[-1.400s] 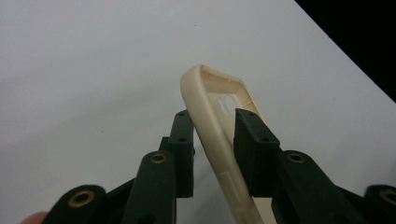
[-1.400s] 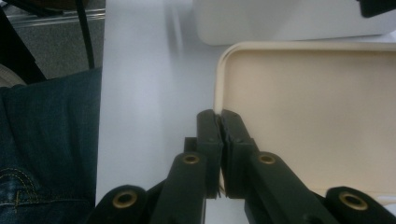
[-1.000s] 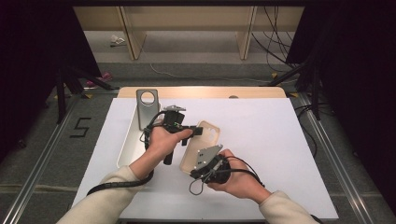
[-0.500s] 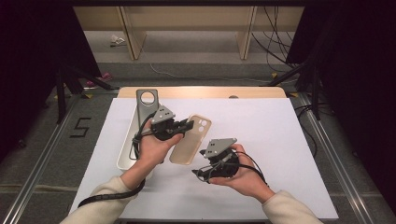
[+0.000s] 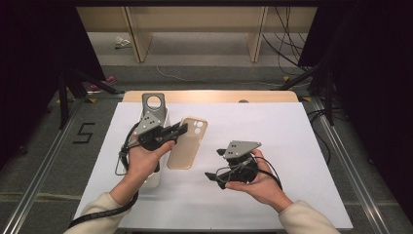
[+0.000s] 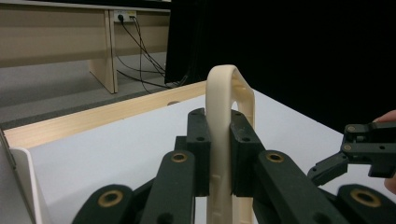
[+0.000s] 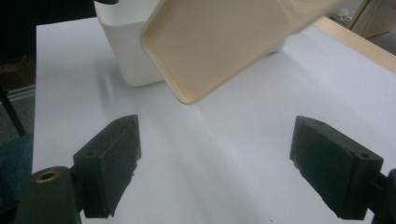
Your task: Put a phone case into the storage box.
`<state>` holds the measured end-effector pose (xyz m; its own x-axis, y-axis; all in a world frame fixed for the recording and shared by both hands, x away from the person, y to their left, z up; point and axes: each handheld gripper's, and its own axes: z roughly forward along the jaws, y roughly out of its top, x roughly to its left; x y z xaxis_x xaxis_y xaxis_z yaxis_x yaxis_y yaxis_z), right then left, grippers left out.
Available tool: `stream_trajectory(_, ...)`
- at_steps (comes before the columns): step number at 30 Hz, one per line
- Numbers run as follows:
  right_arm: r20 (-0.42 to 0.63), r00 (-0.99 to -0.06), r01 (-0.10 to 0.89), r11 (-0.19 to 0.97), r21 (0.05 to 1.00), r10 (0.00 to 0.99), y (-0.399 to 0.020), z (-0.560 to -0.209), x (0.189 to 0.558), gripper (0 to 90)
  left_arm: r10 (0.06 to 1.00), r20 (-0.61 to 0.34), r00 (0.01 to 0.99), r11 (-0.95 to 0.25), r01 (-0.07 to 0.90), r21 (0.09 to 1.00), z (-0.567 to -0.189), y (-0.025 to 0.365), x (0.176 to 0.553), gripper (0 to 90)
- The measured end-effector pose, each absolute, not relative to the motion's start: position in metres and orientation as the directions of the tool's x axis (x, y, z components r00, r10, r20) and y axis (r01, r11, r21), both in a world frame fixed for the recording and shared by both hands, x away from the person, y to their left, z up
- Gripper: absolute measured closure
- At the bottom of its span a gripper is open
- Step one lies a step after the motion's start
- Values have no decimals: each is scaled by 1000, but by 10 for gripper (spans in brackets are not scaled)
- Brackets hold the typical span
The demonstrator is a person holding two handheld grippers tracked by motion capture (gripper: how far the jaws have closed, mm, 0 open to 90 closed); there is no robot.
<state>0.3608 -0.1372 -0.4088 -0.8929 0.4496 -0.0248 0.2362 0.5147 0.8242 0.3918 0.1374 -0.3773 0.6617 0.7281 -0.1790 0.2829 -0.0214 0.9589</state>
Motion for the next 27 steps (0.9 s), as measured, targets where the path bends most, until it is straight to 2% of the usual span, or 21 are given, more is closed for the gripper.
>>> stream_trajectory(27, -2, -832, 285, 430, 857, 555, -178, -404, 365, 162, 745, -177, 643, 35, 228, 973, -358, 165, 394, 810)
